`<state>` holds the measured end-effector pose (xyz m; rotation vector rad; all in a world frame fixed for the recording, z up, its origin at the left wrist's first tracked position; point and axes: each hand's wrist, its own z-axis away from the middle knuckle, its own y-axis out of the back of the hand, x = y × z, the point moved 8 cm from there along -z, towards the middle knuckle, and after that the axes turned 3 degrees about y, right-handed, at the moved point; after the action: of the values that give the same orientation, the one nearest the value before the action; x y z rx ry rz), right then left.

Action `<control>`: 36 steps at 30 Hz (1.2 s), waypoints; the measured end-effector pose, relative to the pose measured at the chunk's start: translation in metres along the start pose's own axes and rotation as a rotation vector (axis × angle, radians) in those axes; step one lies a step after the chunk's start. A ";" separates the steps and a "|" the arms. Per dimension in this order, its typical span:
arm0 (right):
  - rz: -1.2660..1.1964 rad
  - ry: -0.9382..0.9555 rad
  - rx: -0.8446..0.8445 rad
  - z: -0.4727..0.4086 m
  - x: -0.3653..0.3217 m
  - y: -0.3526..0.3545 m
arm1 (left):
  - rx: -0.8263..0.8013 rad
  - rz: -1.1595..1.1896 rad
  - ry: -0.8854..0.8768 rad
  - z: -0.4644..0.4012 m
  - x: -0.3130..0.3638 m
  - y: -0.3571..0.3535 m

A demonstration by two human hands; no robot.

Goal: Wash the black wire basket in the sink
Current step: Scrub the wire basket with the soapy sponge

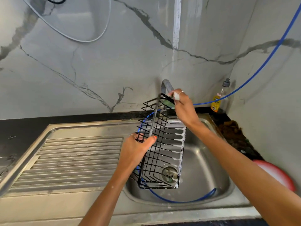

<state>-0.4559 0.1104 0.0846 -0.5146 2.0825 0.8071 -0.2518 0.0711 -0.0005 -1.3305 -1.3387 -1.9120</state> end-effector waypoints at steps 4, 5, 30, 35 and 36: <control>-0.001 0.150 -0.009 0.007 -0.031 -0.006 | 0.031 -0.070 0.015 0.003 0.000 -0.004; 0.013 0.171 -0.006 0.010 -0.031 -0.004 | 0.046 -0.089 0.011 0.004 0.001 -0.003; 0.667 0.747 -0.324 0.092 -0.017 -0.021 | 0.023 -0.058 0.144 0.006 0.022 -0.033; 0.288 0.617 -0.244 0.087 -0.023 -0.008 | -0.137 0.144 0.170 0.009 0.016 -0.054; 0.235 0.613 -0.217 0.086 -0.024 -0.003 | -0.153 0.175 0.182 0.010 0.013 -0.057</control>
<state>-0.3929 0.1699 0.0635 -0.7095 2.6684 1.1243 -0.2977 0.1063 -0.0141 -1.2633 -0.9730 -1.9914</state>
